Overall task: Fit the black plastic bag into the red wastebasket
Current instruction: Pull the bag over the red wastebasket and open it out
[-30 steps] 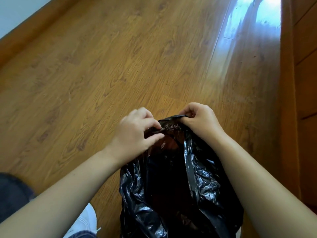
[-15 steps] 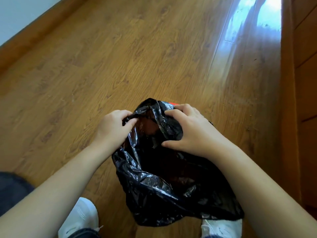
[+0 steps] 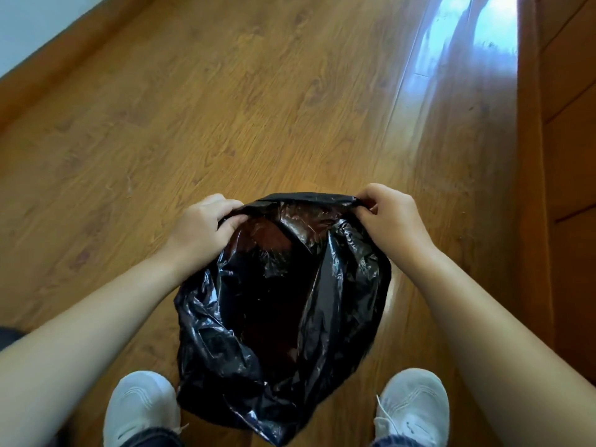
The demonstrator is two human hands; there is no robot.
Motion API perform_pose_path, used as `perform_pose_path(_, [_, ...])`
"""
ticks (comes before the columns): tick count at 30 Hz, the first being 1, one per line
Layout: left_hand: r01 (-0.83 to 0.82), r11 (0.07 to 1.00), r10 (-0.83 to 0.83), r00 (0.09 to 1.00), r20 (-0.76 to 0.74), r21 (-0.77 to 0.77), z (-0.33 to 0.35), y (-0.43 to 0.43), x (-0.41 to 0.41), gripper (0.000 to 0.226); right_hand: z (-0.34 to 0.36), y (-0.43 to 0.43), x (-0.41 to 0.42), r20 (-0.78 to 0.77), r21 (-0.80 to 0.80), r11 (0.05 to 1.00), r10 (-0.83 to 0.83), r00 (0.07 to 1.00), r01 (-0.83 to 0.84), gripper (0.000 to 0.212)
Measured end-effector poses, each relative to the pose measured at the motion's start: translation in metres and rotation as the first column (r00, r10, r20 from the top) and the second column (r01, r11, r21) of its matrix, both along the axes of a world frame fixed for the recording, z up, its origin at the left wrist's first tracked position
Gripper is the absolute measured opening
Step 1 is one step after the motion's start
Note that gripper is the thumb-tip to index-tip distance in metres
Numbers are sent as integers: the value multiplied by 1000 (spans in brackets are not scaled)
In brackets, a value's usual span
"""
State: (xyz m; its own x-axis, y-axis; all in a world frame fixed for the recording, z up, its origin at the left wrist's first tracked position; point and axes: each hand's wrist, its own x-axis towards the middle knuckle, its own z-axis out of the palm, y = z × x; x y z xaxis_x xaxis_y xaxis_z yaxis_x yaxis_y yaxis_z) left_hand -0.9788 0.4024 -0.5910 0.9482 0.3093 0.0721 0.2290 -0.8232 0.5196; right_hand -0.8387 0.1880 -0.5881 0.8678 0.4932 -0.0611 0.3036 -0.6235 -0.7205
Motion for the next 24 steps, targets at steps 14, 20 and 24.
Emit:
perform_pose_path(14, [-71,992,72,997,6,-109,0,9,-5,10,-17,-13,3,-524,113,962,-155,837,249,13])
perform_pose_path(20, [-200,971,200,980,-14,-134,-10,15,-6,10,-15,-18,-13,-260,250,963,-36,965,103,20])
perform_pose_path(24, [-268,954,269,963,-11,-137,-12,20,-8,13,7,-16,-29,-77,320,936,176,981,-143,23])
